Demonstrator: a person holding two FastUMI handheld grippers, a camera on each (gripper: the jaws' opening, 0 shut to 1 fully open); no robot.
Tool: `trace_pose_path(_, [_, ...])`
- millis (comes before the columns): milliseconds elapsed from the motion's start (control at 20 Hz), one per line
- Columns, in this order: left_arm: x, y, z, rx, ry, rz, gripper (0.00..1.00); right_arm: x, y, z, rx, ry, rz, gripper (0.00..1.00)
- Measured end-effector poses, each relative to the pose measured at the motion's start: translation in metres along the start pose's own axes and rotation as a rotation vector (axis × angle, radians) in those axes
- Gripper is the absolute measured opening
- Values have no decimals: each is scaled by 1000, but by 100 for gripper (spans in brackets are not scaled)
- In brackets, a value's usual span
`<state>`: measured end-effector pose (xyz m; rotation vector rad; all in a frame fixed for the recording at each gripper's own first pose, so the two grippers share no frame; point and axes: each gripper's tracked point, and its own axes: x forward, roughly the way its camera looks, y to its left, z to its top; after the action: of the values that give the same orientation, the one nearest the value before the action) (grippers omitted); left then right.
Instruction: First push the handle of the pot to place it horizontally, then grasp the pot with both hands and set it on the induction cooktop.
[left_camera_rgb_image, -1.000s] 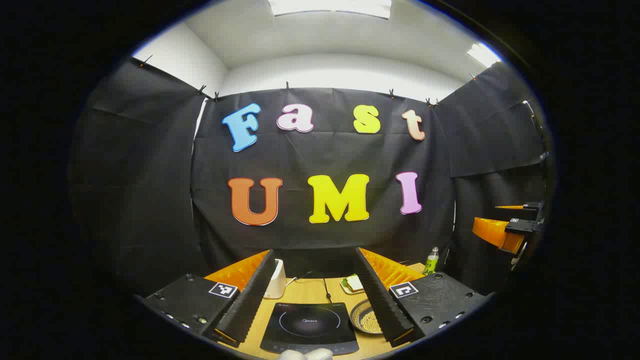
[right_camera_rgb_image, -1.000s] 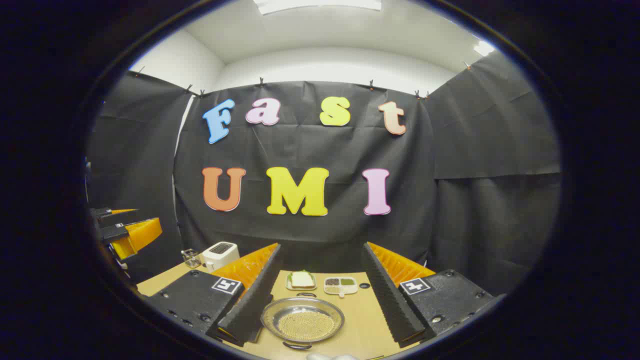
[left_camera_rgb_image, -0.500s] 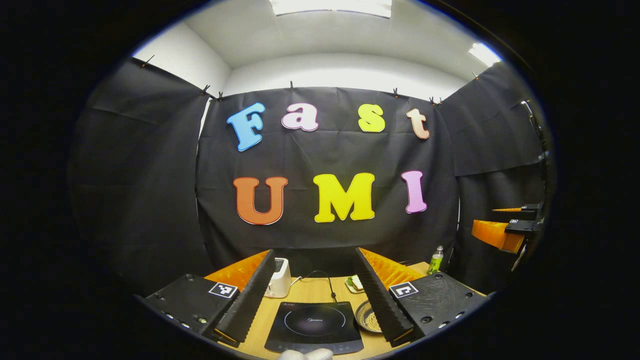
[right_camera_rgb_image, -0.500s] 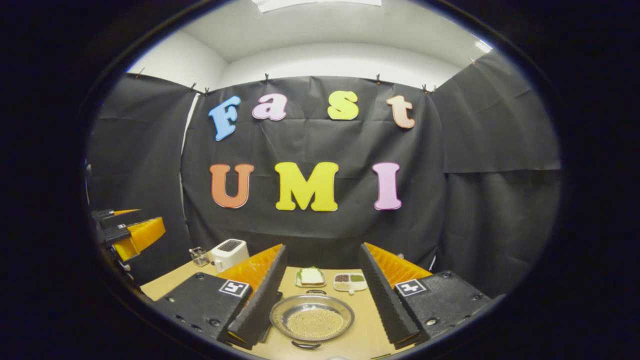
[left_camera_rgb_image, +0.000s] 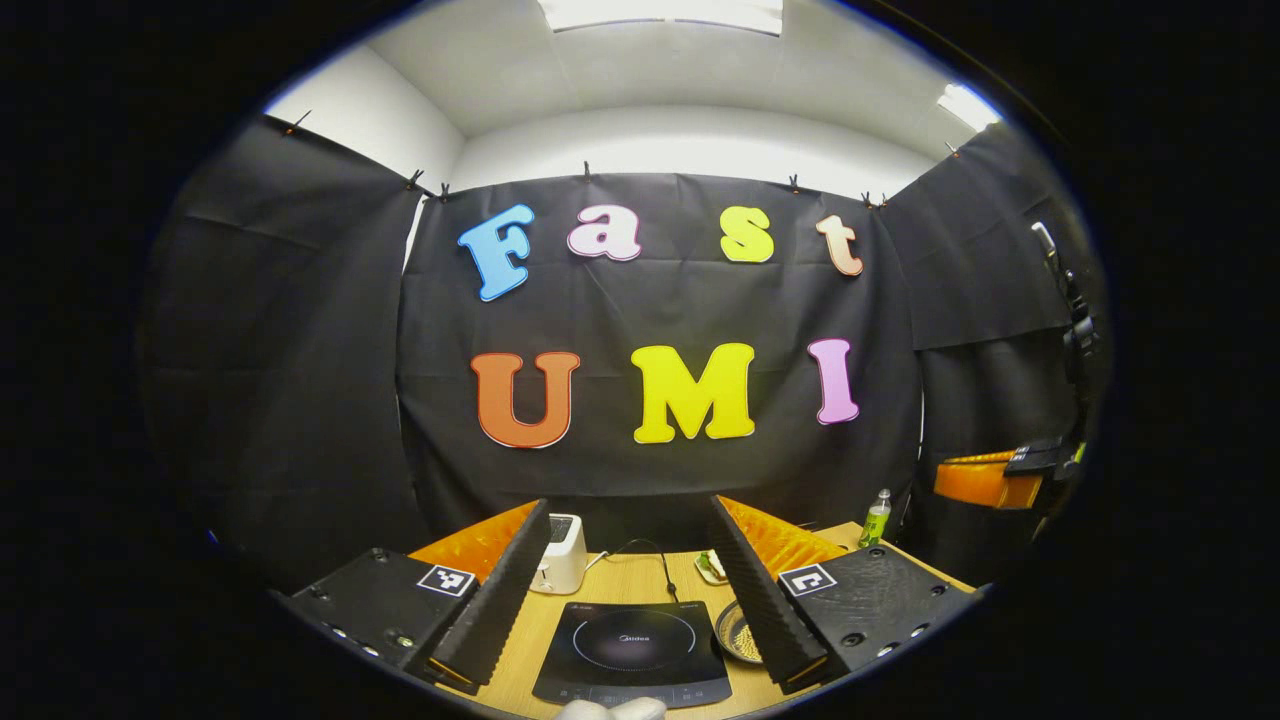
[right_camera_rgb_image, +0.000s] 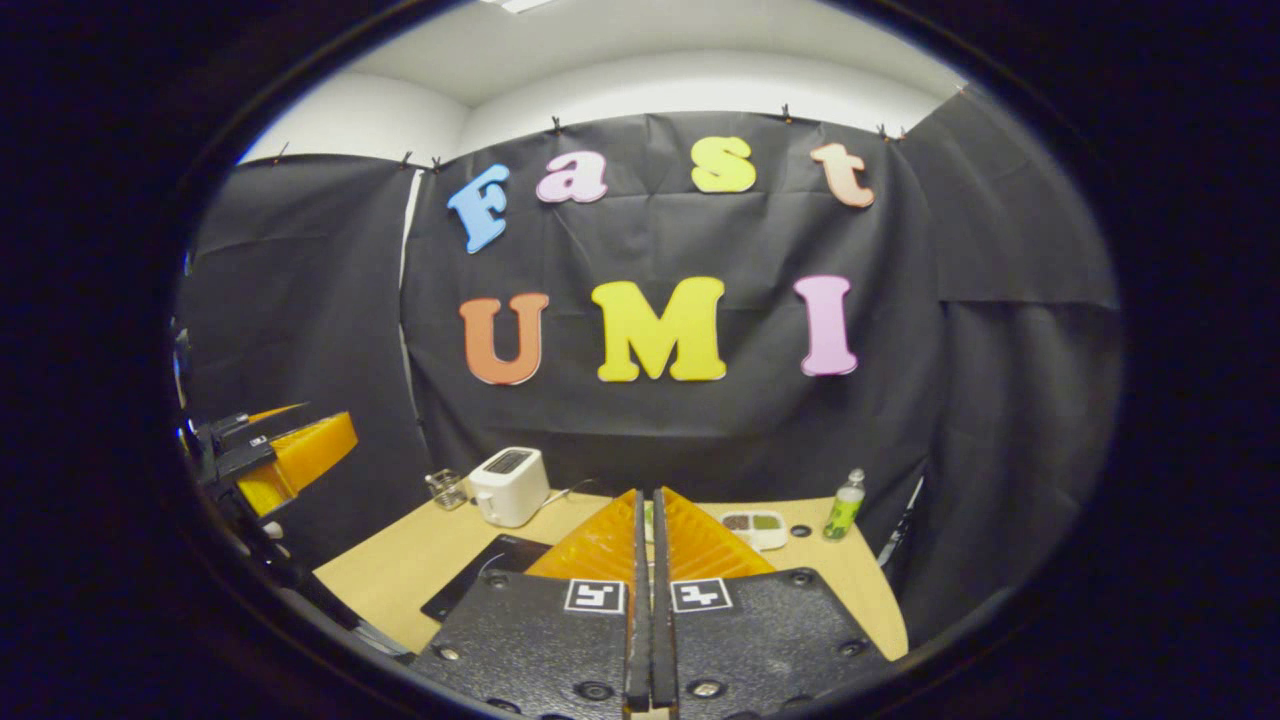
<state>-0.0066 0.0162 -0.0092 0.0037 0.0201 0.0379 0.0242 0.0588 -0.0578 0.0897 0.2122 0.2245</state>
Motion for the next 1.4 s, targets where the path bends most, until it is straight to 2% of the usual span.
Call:
trace_pose_path(100, [-2, 4, -6, -7, 9, 11, 94, 11, 6, -25, 16, 68, 32, 4])
trace_pose_path(150, [-2, 5, -7, -9, 12, 16, 94, 16, 6, -36, 9, 98, 35, 0])
trace_pose_path(250, [-4, 9, -12, -9, 25, 26, 94, 27, 10, -68, 8, 167, 49, 4])
trace_pose_path(500, [-6, 17, -22, -15, 45, 53, 94, 51, 22, -156, 4, 351, 81, 4])
trace_pose_path(900, [-13, 34, -41, -19, 87, 108, 94, 65, 31, -290, 9, 628, 91, 1])
trace_pose_path(1000, [-15, 38, -49, -18, 102, 122, 94, 68, 31, -312, 3, 682, 79, 4])
trace_pose_path(1100, [-18, 43, -53, -14, 115, 137, 94, 69, 32, -330, -5, 720, 79, 0])
trace_pose_path(1150, [-19, 47, -55, -10, 118, 146, 94, 70, 32, -334, -7, 731, 78, 4])
trace_pose_path(1300, [-21, 53, -60, -2, 137, 164, 94, 74, 32, -343, -1, 756, 74, 4])
trace_pose_path(1400, [-22, 56, -61, 2, 142, 170, 95, 75, 27, -348, 3, 769, 56, 0])
